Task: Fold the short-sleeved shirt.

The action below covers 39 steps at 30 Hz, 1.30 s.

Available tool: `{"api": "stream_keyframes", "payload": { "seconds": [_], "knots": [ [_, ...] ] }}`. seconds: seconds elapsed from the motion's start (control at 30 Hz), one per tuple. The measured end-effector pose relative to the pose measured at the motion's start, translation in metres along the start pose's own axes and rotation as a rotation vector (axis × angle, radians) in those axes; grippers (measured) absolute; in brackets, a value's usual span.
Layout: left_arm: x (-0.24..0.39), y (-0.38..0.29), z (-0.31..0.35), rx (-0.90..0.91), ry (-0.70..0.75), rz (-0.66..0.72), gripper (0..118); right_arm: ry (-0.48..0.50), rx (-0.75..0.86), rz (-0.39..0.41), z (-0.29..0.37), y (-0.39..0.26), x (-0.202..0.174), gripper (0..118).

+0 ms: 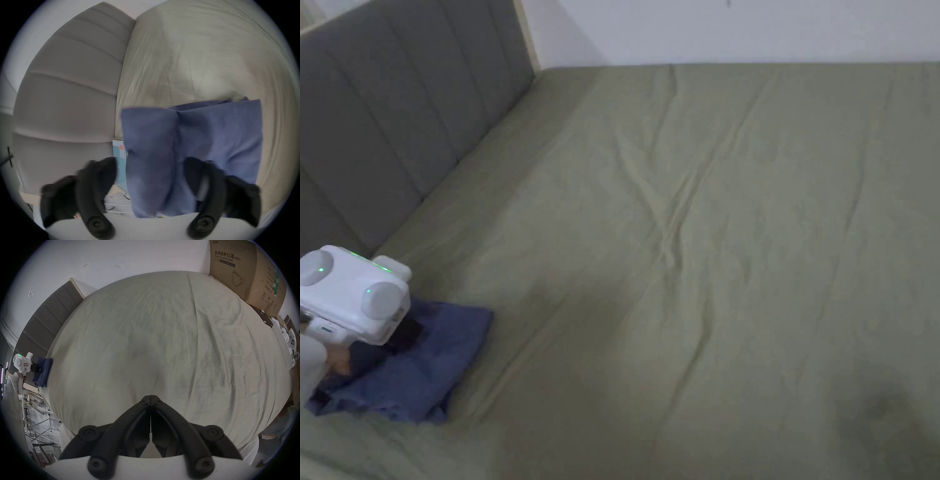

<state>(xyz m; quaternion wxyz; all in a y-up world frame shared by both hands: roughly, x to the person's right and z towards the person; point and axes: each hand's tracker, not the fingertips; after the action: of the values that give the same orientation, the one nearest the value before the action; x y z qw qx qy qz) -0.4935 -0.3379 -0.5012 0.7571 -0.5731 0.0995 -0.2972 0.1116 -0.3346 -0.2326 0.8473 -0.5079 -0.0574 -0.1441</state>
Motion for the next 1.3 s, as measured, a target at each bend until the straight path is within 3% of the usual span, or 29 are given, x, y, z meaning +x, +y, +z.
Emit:
{"api": "stream_keyframes", "payload": {
  "seconds": [0.2, 0.23, 0.27, 0.3, 0.33, 0.5, 0.7, 0.8, 0.87, 1.03, 1.13, 1.3],
  "knots": [
    [-0.004, -0.008, 0.021, 0.059, -0.031, 0.135, 100, 0.001, -0.005, 0.009, 0.003, 0.002, -0.004, 0],
    [-0.001, -0.009, 0.031, 0.078, -0.068, 0.153, 89, 0.008, 0.0, 0.007, 0.004, 0.002, -0.001, 0],
    [0.003, -0.011, 0.04, 0.093, -0.092, 0.165, 66, 0.012, 0.004, 0.004, 0.003, 0.002, 0.004, 0],
    [0.008, -0.014, 0.054, 0.127, -0.118, 0.176, 14, 0.019, 0.01, 0.002, 0.005, 0.002, 0.006, 0],
    [0.017, -0.014, 0.067, 0.161, -0.142, 0.183, 1, 0.022, 0.013, 0.0, 0.007, 0.002, 0.006, 0],
    [0.074, -0.036, 0.144, 0.272, -0.269, 0.185, 0, 0.044, 0.057, -0.023, 0.025, 0.0, 0.018, 0],
    [0.162, -0.077, 0.238, 0.443, -0.304, 0.217, 0, 0.059, 0.143, -0.068, 0.058, -0.009, 0.028, 0],
    [0.21, -0.098, 0.283, 0.498, -0.347, 0.222, 0, 0.049, 0.207, -0.043, 0.078, -0.014, 0.027, 0],
    [0.233, -0.115, 0.317, 0.636, -0.43, 0.247, 0, 0.022, 0.285, -0.001, 0.094, -0.017, 0.023, 0],
    [0.27, -0.142, 0.395, 0.851, -0.347, 0.246, 0, 0.01, 0.509, -0.005, 0.144, -0.028, 0.015, 0],
    [0.27, -0.155, 0.425, 0.938, -0.406, 0.35, 0, -0.089, 0.64, 0.048, 0.17, -0.039, 0.007, 0],
    [0.272, -0.183, 0.458, 1.091, -0.319, 0.42, 0, -0.152, 0.816, 0.066, 0.209, -0.062, 0.001, 0]
  ]
}}
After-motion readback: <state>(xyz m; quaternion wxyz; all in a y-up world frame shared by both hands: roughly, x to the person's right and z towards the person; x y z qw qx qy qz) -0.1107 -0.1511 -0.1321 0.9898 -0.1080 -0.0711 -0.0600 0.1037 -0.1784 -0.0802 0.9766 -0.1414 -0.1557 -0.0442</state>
